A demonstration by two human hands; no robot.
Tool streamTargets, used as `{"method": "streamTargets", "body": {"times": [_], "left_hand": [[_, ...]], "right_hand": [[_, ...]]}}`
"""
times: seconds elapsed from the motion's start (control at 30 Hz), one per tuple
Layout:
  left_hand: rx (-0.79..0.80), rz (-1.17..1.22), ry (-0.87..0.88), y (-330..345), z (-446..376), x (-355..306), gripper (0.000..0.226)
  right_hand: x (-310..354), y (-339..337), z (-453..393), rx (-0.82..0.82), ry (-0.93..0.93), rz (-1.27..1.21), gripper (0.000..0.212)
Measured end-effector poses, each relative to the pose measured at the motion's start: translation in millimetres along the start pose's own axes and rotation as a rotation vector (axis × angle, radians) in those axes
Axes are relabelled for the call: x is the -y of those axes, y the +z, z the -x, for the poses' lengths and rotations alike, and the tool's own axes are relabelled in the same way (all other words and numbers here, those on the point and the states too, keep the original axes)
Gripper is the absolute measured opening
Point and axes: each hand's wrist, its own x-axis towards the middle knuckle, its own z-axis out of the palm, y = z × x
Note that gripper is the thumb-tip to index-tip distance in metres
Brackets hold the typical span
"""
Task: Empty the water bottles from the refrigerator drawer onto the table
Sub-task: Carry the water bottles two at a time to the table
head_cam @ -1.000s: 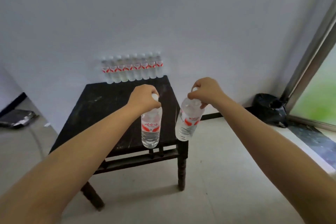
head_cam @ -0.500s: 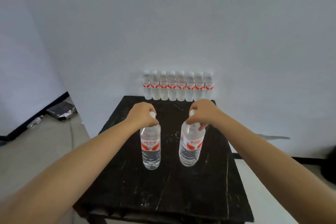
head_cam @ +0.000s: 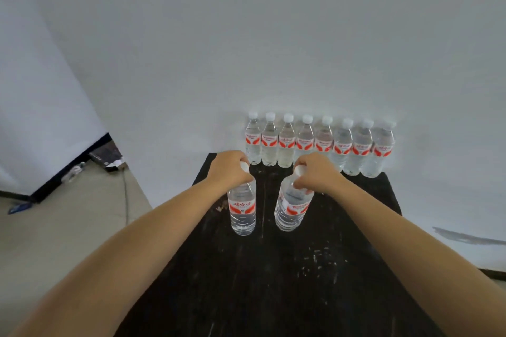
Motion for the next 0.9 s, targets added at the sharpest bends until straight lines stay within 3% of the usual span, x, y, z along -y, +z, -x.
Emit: {"method": "streamTargets", "body": {"times": [0.47, 0.9], "left_hand": [[0.119, 0.002, 0.099, 21, -202, 55, 0.03], [0.089, -0.013, 0.137, 52, -292, 52, 0.027]], "right_hand": [[27, 42, -203, -0.01, 0.156, 0.027, 0.045], [16, 42, -289, -0.021, 0.161, 0.058, 0.031]]}}
